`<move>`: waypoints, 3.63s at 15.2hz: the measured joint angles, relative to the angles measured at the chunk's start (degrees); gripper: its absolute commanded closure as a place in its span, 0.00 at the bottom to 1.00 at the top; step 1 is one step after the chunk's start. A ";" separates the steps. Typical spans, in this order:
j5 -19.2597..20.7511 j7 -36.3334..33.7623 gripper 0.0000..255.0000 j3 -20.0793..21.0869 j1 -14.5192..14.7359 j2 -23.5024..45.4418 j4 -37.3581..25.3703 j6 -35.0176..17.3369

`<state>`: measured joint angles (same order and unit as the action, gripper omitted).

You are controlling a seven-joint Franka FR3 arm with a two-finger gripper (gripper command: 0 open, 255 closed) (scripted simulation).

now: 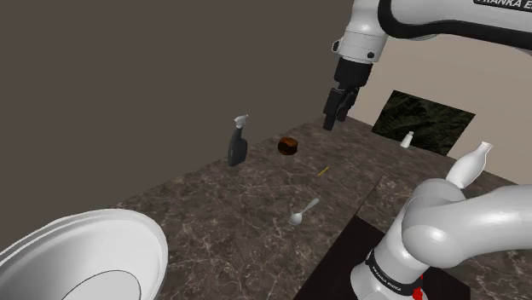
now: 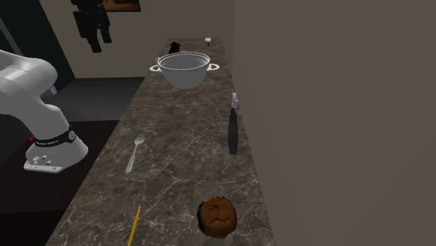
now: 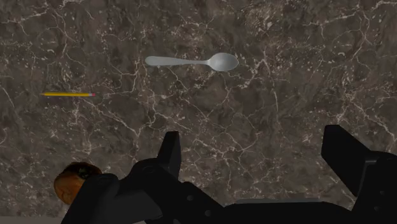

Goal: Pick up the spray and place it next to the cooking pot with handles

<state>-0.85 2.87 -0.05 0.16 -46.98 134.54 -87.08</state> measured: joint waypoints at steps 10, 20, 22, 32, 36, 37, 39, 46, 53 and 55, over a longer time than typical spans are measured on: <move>3.71 23.66 0.00 -14.30 3.27 5.57 4.73 -14.10; -2.94 57.02 0.00 -33.03 13.32 25.05 -1.55 -28.34; -6.95 64.74 0.00 -36.64 16.03 30.43 -4.32 -29.77; -35.13 103.61 0.00 -41.43 16.14 62.75 -26.56 -22.42; -41.69 112.20 0.00 -37.04 11.24 73.21 -38.03 -16.91; -42.75 114.03 0.00 -35.99 10.19 75.23 -40.38 -15.85; -45.05 117.22 0.00 -33.53 7.59 80.56 -46.89 -13.48; -47.85 121.45 0.00 -29.50 4.94 88.26 -56.00 -11.25; -48.66 122.13 0.00 -28.89 5.88 89.11 -54.39 -13.68; -48.67 122.15 0.00 -28.88 5.90 89.12 -54.36 -13.73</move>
<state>-49.53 125.02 -28.93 6.06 42.14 80.18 -100.80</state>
